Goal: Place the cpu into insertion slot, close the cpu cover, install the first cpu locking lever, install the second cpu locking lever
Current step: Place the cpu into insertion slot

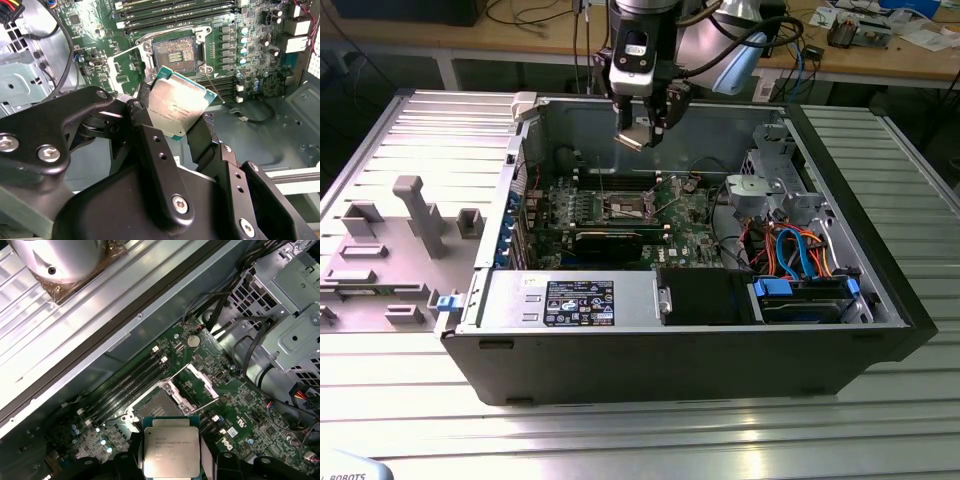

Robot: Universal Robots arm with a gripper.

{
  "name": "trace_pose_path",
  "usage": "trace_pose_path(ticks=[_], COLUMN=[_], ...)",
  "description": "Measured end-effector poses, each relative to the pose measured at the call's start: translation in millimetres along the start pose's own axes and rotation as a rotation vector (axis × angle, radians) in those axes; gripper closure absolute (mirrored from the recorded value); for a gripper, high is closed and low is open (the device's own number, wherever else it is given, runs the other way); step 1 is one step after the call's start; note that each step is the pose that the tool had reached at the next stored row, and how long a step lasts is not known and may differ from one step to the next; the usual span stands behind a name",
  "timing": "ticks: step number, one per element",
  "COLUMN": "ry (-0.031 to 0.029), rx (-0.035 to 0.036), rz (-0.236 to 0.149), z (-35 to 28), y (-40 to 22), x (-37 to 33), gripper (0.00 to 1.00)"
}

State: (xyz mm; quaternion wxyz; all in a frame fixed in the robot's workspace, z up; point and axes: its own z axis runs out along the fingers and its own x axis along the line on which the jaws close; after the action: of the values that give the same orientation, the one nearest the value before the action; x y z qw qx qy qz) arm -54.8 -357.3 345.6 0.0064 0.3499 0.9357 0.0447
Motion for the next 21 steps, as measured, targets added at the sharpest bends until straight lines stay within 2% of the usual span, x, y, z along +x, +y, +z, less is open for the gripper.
trace_pose_path(ticks=[2, 10, 14, 21], ry=[-0.0039, -0.0117, -0.0203, -0.0244], rx=[-0.0006, -0.0021, -0.0038, -0.005], rz=[0.043, 0.131, 0.226, 0.275], z=[0.3, 2.1, 4.8, 5.7], y=[0.0, -0.1, -0.4, -0.3], x=[0.0, 0.0, -0.1, 0.0], gripper=[0.46, 0.46, 0.46, 0.46])
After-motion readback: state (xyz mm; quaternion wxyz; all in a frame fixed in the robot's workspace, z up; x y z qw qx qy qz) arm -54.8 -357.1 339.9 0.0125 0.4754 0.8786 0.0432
